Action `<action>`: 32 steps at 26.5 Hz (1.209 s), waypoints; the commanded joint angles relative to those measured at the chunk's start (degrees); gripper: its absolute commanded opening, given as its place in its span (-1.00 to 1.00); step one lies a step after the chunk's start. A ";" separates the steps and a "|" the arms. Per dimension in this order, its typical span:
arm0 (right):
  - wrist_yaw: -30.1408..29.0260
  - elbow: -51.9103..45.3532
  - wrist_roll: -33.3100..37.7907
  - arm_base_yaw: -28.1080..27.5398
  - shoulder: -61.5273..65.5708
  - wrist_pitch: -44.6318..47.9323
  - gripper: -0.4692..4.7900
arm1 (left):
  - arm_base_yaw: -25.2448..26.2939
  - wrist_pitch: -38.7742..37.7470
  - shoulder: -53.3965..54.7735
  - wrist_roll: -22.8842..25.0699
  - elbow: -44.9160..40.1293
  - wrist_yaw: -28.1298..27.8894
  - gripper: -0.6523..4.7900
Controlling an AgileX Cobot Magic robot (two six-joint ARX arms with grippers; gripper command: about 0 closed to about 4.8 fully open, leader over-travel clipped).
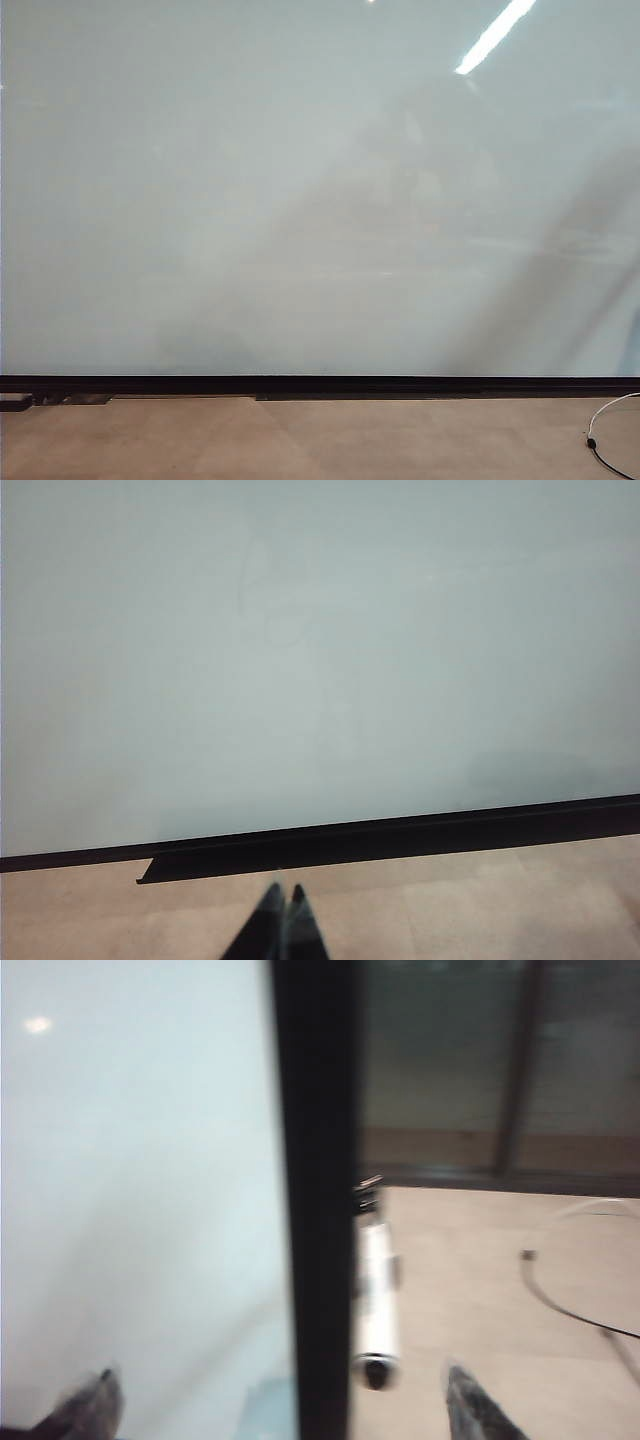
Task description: Pick up the pen on the shelf to the right of the whiteboard and draw a straight line.
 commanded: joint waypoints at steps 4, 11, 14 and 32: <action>6.23 0.44 -2.36 4.81 17.09 20.61 0.79 | -0.02 0.74 0.00 0.04 0.20 0.04 -0.78; 6.73 4.52 -1.64 4.28 32.44 32.02 0.87 | -0.02 0.72 0.00 0.04 0.20 0.00 -0.78; 2.99 8.72 -1.38 4.28 35.36 32.04 0.87 | -0.02 0.74 0.00 0.04 0.20 0.00 -0.78; 4.24 13.33 3.56 4.39 39.47 32.00 0.74 | -0.02 0.72 0.00 0.04 0.20 0.00 -0.78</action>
